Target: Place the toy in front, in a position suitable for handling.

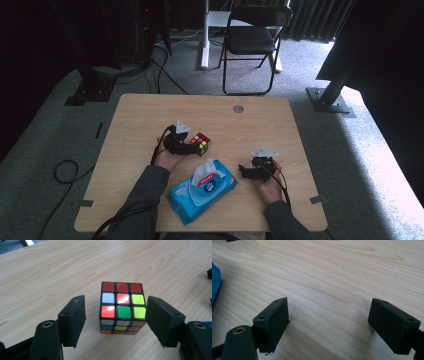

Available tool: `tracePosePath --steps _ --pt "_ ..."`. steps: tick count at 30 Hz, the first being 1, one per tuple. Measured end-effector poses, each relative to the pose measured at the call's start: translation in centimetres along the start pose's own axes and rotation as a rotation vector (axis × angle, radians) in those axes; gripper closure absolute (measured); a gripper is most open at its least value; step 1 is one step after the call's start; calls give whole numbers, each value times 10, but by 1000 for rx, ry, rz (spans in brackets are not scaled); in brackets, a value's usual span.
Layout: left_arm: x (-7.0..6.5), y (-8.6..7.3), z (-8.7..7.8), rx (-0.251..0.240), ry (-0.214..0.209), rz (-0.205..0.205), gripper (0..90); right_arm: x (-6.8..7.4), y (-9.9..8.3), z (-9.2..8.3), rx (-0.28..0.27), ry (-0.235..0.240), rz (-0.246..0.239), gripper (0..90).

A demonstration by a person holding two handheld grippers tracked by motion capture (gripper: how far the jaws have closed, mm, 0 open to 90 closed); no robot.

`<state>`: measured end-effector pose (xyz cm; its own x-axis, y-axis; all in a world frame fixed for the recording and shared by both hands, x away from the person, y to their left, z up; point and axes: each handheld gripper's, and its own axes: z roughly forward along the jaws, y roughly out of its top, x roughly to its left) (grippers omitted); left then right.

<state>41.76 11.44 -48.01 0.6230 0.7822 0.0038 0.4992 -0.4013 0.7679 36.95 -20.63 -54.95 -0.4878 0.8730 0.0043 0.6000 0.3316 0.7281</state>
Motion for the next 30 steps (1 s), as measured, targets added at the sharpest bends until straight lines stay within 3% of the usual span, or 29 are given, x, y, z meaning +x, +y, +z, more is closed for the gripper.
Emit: tracePosePath --steps 13,30 --pt "-3 -5 -11 -22 2 -26 329 0 0 0 1 -3 1 165" --pt "-18 -7 -25 -36 -9 17 323 1 -2 -2 0 -5 5 165"
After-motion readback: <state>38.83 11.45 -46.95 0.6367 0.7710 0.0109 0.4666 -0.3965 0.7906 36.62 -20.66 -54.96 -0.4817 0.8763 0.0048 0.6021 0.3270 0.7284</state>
